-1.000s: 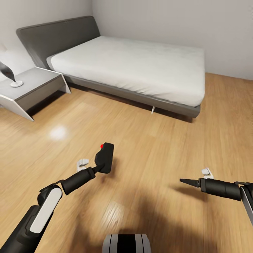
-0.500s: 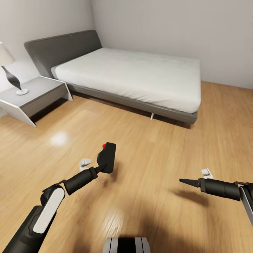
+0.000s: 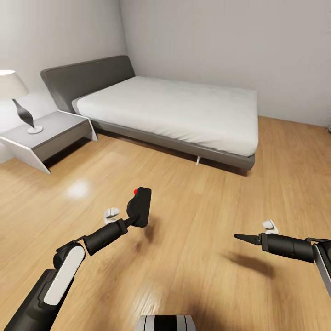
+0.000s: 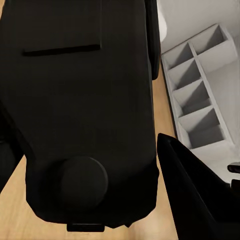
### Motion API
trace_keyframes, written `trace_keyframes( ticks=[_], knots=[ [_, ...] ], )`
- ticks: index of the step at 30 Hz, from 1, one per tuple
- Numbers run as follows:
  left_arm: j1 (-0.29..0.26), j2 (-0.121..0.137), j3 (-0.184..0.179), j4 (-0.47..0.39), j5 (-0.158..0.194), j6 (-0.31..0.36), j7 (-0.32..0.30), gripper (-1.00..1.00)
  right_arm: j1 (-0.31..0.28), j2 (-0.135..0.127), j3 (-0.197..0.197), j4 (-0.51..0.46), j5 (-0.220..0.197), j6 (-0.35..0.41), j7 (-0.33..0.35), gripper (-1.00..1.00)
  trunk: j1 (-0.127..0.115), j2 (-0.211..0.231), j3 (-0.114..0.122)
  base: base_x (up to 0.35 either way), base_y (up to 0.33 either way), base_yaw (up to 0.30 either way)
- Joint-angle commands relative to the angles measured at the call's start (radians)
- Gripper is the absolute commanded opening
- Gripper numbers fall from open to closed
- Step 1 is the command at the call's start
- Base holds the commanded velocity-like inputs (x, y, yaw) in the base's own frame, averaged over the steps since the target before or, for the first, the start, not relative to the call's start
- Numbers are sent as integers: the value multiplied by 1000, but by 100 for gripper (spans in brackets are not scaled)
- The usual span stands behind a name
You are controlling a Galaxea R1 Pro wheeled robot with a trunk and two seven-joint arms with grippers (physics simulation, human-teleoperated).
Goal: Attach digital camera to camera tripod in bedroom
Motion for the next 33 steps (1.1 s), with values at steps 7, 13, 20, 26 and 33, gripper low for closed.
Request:
trace_keyframes(
  ticks=[7, 13, 20, 26, 33],
  knots=[
    [0, -2, 0, -5, 16, -7, 132, -100, 0, -1, 0, 1, -8, 8, -1, 100, -3, 1, 26, 0, 0, 0],
    [0, -1, 0, -8, 18, -7, 133, -100, 0, -1, 0, 1, -6, 8, -1, 100, -6, 3, 50, 0, 0, 0],
    [-1, -2, 0, -9, 18, -7, 133, -100, 0, -1, 0, 1, -5, 8, 0, 100, -9, 4, 77, 0, 0, 0],
    [0, -2, 0, -9, 18, -7, 133, -100, 0, 0, 0, 1, -4, 8, 0, 100, -12, 6, 100, 0, 0, 0],
    [0, -2, 0, -10, 18, -6, 132, -100, 0, 0, 0, 1, -4, 8, 0, 100, -15, 7, 127, 0, 0, 0]
  ],
)
